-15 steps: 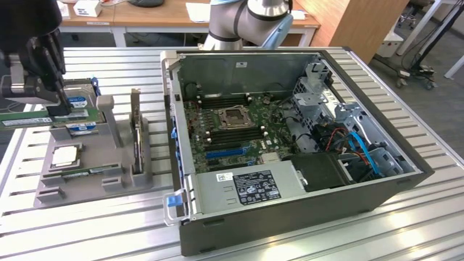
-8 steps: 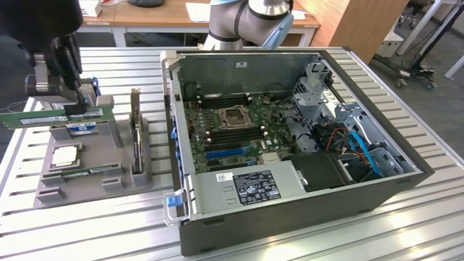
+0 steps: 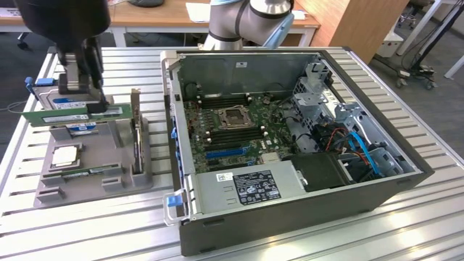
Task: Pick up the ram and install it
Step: 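Pick up the ram and move it above insertion slot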
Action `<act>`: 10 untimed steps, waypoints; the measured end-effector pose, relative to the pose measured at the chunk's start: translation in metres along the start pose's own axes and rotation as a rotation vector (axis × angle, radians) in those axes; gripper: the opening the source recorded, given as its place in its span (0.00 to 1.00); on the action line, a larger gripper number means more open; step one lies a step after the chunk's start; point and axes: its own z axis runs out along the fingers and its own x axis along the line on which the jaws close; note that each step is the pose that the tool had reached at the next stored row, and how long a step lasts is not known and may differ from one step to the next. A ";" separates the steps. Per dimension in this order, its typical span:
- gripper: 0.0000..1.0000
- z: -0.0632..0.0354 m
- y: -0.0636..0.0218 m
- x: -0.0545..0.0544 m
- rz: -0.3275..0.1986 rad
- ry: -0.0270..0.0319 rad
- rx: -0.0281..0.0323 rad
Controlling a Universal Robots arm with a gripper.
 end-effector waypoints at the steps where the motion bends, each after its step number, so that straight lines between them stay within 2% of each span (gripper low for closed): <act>1: 0.11 -0.0002 -0.0030 0.000 0.000 0.0000 0.0000; 10: 0.11 -0.0017 -0.0323 0.000 0.000 -0.0002 0.0000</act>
